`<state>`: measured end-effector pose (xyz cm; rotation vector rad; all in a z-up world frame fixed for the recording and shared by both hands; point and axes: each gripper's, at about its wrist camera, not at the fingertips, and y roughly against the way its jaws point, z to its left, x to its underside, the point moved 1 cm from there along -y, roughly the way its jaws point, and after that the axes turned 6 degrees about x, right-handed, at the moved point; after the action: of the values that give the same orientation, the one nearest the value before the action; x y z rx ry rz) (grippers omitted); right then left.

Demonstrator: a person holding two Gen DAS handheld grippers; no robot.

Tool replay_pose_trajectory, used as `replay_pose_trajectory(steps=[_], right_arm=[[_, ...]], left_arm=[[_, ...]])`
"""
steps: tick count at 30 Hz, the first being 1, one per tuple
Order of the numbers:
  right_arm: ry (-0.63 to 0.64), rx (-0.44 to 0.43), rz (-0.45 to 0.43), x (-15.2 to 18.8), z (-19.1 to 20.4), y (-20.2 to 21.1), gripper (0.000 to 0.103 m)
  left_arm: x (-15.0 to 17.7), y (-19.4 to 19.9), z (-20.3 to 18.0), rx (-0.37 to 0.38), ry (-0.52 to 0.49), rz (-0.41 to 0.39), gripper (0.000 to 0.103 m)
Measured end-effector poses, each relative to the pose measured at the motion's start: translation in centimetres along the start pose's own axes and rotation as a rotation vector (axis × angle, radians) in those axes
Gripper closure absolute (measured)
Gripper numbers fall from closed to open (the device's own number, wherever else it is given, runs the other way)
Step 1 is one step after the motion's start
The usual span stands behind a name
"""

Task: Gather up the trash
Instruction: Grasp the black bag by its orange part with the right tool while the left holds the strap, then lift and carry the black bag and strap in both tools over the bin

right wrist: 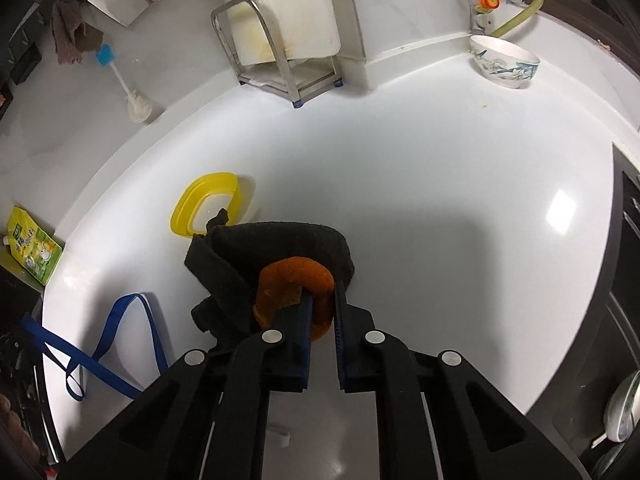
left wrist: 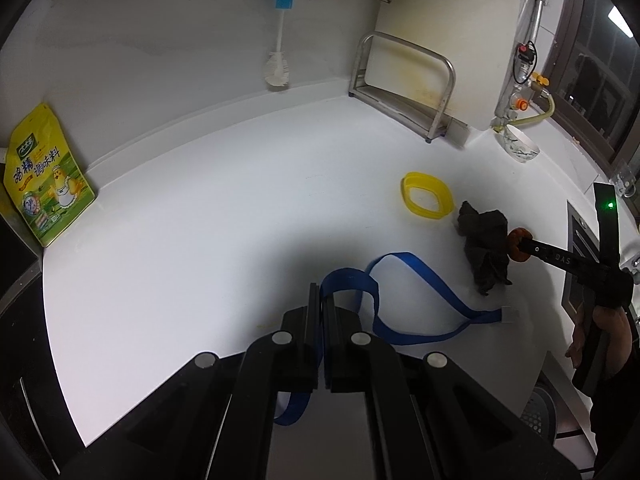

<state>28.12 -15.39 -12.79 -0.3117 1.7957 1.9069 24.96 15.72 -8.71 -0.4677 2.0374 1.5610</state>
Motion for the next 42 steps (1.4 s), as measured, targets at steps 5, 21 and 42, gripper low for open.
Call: replay_pose_trajectory(steps=[5, 21, 42], right_arm=[[-0.02, -0.005, -0.034, 0.4, -0.6, 2.3, 0.094], [0.016, -0.058, -0.099, 6.4, -1.5, 11.2, 0.094], [0.079, -0.145, -0.117, 17.6, -8.0, 21.1, 0.094]], left_arm=[[-0.5, 1.0, -1.2, 0.012, -0.015, -0.027, 0.101], [-0.9, 10.6, -9.5, 0.068, -0.097, -0.209, 0.101], [9.6, 18.8, -24.1, 0.122, -0.149, -0.232, 0.101]])
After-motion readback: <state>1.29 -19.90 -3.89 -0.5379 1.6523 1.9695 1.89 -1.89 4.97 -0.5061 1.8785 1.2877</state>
